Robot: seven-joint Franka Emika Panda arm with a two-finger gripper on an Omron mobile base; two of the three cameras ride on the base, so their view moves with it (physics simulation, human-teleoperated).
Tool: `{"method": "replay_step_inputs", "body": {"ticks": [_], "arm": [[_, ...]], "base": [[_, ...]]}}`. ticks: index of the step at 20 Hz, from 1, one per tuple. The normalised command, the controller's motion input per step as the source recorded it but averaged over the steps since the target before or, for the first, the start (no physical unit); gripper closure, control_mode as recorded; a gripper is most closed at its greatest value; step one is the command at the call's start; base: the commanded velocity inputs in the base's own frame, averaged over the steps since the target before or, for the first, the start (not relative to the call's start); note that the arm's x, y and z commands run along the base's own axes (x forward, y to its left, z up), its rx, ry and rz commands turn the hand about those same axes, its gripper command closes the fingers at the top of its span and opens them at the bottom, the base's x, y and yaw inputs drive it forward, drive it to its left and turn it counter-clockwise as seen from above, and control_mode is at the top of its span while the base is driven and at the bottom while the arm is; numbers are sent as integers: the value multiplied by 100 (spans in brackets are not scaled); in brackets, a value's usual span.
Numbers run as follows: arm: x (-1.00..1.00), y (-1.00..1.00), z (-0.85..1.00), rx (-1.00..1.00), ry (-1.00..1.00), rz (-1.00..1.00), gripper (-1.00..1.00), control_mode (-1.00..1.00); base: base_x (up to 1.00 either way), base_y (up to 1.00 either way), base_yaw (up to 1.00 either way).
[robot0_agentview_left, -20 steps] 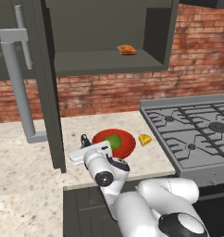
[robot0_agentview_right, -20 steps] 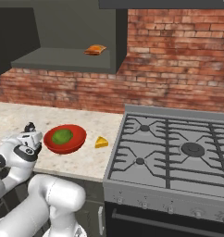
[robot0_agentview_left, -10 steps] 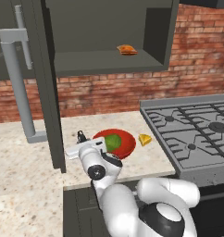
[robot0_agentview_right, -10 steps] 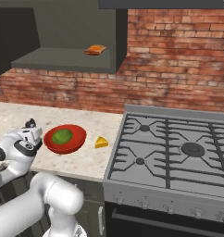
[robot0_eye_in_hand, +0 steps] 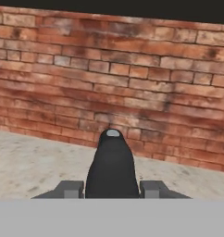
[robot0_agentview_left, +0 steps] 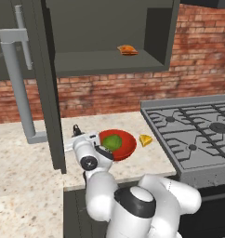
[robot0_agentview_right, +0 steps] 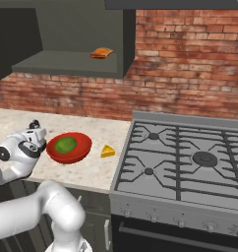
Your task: Pick the cheese from the fridge and the cheese grater from the cabinet and place them next to the salad bowl.
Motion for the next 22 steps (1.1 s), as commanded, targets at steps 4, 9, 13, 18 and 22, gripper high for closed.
{"method": "replay_step_inputs", "body": {"ticks": [4, 9, 13, 18, 22], "arm": [[32, 13, -18, 0, -3, 0, 100, -100], [8, 7, -33, 0, -1, 0, 100, -100], [0, 1, -30, 0, 0, 1, 100, -100], [0, 0, -8, 0, 0, 0, 100, -100], [0, 0, 0, 0, 0, 0, -100, -100]], "base": [[0, 0, 0], [0, 0, 0], [0, 0, 0], [0, 0, 0], [0, 0, 0]]}}
